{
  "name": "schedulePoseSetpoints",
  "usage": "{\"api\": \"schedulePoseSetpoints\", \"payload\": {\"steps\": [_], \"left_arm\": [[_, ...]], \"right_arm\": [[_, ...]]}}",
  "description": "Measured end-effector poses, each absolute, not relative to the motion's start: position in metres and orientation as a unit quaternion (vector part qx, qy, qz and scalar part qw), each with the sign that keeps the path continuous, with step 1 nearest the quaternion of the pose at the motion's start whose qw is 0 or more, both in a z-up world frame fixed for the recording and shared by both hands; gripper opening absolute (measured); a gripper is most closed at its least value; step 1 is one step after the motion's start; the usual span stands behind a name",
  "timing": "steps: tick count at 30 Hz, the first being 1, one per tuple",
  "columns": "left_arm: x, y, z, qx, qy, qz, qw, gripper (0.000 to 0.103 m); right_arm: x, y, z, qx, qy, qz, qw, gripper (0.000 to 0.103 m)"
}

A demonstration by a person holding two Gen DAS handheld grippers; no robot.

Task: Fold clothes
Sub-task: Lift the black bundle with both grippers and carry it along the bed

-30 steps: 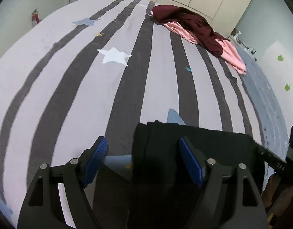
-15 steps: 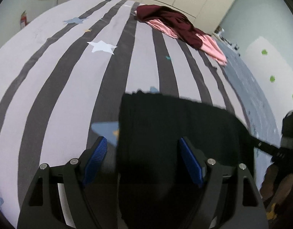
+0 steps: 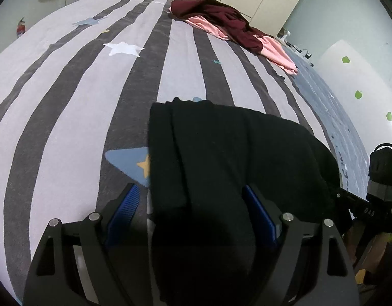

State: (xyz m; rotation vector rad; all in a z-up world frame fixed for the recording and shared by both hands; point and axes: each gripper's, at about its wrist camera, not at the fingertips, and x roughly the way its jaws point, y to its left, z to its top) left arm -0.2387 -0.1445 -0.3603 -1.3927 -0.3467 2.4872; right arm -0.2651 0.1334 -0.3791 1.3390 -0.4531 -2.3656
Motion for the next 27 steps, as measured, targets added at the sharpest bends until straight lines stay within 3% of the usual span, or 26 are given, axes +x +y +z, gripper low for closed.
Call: {"api": "schedulePoseSetpoints", "payload": {"steps": [1,3,4,11,19,27], "left_arm": [[-0.238,-0.144,-0.360,-0.479,-0.121,0.859,0.136,0.078],[-0.235,-0.141,-0.359,-0.476,-0.126,0.858,0.147,0.057],[-0.234,-0.139,-0.358,-0.474,-0.127,0.858,0.152,0.052],[-0.231,-0.137,-0.337,-0.456,-0.111,0.868,0.161,0.028],[-0.247,-0.174,-0.290,-0.407,-0.123,0.890,0.163,0.025],[-0.299,-0.277,-0.259,-0.372,-0.112,0.913,0.121,0.025]], "right_arm": [[-0.265,0.134,-0.380,0.476,-0.164,-0.843,0.192,0.061],[-0.267,0.135,-0.381,0.477,-0.171,-0.841,0.192,0.061],[-0.268,0.136,-0.381,0.479,-0.175,-0.839,0.191,0.060],[-0.267,0.126,-0.357,0.481,-0.157,-0.846,0.167,0.018],[-0.263,0.093,-0.292,0.440,-0.144,-0.871,0.164,0.014],[-0.324,-0.012,-0.267,0.404,-0.142,-0.885,0.185,0.014]]}}
